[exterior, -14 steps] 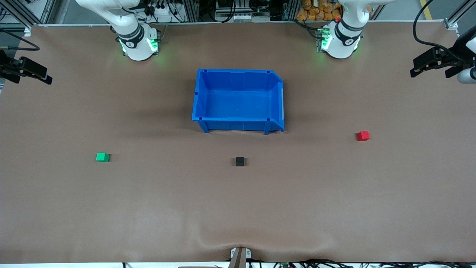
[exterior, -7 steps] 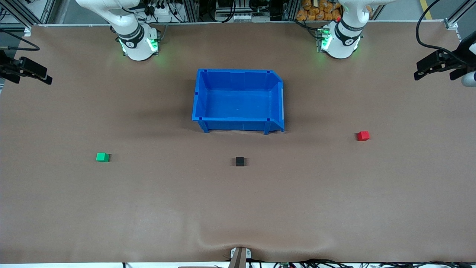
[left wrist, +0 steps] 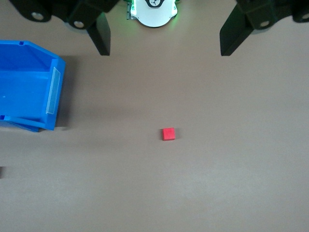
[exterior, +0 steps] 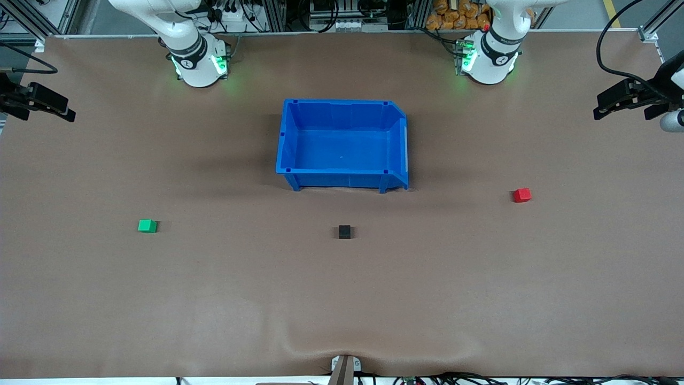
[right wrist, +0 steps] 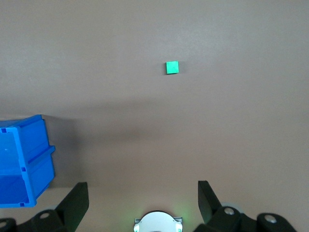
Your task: Attach green and red cubes to black cube
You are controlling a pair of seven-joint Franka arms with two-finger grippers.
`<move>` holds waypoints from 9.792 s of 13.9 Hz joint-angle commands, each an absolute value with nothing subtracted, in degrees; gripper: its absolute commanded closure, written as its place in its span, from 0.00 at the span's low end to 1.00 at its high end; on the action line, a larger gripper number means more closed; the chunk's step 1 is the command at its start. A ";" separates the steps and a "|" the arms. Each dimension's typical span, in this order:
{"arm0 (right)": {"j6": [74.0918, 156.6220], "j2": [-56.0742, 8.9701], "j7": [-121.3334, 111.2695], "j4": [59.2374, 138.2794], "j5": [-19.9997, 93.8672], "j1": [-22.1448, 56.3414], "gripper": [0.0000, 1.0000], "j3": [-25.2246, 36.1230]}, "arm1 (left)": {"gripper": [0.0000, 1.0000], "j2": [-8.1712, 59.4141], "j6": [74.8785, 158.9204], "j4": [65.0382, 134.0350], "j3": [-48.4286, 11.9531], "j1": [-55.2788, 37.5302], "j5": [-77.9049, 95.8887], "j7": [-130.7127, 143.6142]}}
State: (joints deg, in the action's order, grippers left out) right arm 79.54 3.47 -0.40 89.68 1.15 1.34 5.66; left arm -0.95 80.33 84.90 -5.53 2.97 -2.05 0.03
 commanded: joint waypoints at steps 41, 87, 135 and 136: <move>81.73 -0.60 0.09 88.95 1.32 1.41 0.00 5.80 | 0.00 0.44 86.12 94.65 -7.47 5.10 -1.14 1.93; 132.89 -35.24 -13.62 106.79 3.96 -3.43 0.00 5.71 | 0.00 11.85 134.81 126.03 -7.21 7.91 -1.49 1.93; 116.98 -45.95 -58.54 68.84 -4.66 30.14 1.00 5.63 | 1.00 24.95 136.26 114.73 -13.01 8.35 -4.57 40.58; 117.07 -47.10 -58.36 67.77 -4.57 30.76 1.00 5.63 | 1.00 26.18 133.36 111.74 -13.09 7.39 -4.57 42.95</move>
